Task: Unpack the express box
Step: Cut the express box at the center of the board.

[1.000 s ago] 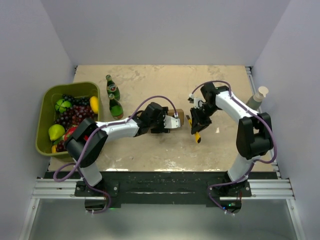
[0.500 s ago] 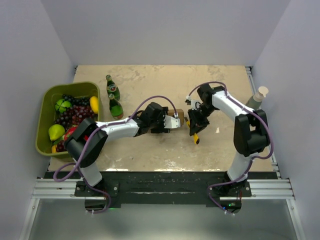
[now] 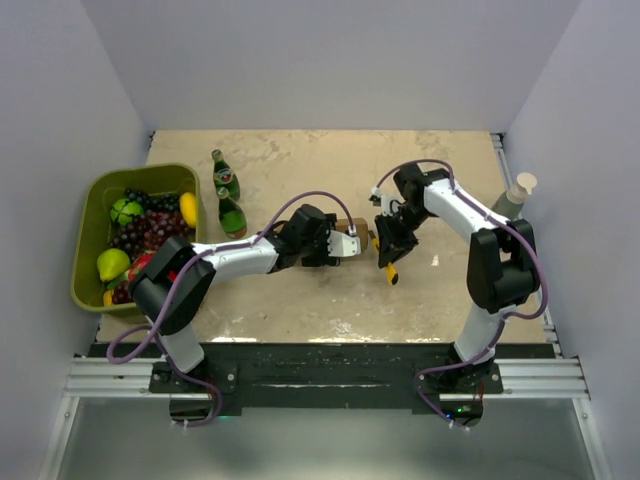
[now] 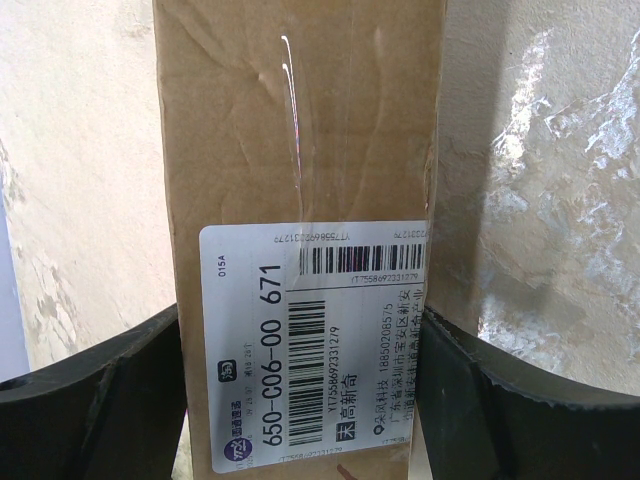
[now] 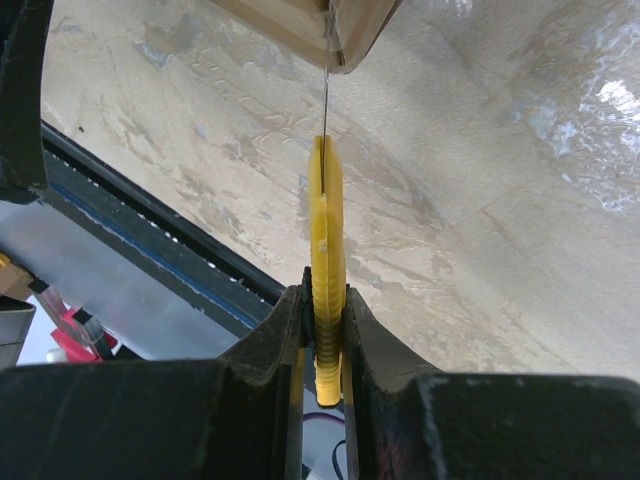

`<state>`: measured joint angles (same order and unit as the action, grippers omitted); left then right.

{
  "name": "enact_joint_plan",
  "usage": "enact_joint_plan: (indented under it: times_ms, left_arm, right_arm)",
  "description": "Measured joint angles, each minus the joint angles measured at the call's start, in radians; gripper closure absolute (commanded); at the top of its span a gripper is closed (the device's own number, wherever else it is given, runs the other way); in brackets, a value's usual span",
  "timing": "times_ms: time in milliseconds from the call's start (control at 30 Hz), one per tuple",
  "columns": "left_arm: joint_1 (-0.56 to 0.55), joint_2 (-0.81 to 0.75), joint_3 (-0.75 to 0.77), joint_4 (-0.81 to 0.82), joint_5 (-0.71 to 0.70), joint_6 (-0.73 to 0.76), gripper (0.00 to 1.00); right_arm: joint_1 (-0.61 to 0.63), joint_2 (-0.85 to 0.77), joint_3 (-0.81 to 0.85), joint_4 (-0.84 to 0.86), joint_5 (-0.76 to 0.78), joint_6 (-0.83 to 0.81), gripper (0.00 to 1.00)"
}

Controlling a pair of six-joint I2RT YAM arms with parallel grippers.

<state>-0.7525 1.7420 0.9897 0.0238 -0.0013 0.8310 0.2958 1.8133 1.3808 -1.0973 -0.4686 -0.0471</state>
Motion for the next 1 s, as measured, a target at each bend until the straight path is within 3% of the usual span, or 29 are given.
enact_joint_plan:
  times_ms: [767, 1000]
  left_arm:
    - [0.0, 0.003, 0.006, -0.01, 0.002, 0.003, 1.0]
    - [0.0, 0.003, 0.006, -0.008, -0.003, 0.004, 1.0]
  right_arm:
    - [0.033, 0.003, 0.002, -0.005, 0.042, -0.019, 1.0]
    - [0.086, 0.082, 0.014, -0.013, 0.088, -0.05, 1.0]
